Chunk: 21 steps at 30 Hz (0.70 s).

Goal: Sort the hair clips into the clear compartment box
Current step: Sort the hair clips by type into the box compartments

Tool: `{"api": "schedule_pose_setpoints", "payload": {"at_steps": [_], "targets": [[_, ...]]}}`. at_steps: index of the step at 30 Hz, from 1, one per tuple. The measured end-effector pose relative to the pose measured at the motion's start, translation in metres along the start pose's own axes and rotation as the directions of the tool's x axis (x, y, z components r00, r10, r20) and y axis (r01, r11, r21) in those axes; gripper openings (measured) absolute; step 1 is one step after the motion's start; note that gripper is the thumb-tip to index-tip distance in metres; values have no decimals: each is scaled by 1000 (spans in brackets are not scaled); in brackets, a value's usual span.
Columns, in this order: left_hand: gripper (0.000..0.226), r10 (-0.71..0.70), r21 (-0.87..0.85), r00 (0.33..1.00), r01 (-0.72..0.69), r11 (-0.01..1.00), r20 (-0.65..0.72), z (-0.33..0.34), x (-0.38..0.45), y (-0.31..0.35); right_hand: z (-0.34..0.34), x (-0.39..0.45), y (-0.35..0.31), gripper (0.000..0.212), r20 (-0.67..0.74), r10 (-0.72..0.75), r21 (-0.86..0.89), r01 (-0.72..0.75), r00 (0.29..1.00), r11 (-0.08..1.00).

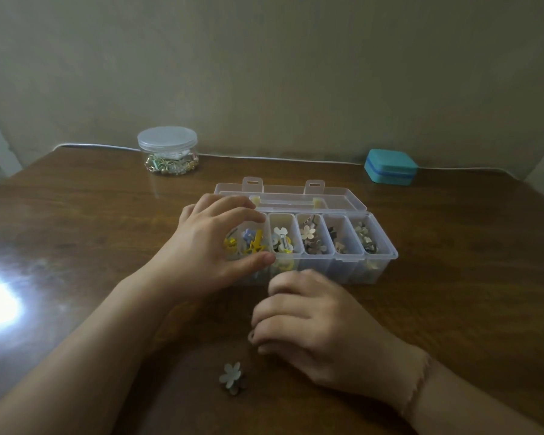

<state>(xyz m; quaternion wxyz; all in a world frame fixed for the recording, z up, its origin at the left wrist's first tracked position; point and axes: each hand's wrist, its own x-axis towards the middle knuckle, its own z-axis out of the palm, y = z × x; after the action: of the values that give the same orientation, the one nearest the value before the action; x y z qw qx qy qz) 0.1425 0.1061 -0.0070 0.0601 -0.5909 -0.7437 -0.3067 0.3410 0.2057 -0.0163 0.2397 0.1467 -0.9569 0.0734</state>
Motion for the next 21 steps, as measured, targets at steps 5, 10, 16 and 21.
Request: {"api": "schedule_pose_setpoints", "payload": {"at_steps": [5,10,16,21], "targets": [[66,-10,-3,1000,10,1000,24,-2,1,0,-27,-2,30,13,-503,311,72,-320,806,945],[65,-10,0,999,10,1000,35,-2,1,-1,-32,-10,54,24,-522,567,65,-633,637,771],[64,-6,2,1000,6,1000,7,1,1,-1,-22,-3,9,17,-394,355,126,-332,848,935],[63,-6,4,1000,6,1000,-14,1,0,0,5,2,-9,29,138,79,12,-82,987,997]]}}
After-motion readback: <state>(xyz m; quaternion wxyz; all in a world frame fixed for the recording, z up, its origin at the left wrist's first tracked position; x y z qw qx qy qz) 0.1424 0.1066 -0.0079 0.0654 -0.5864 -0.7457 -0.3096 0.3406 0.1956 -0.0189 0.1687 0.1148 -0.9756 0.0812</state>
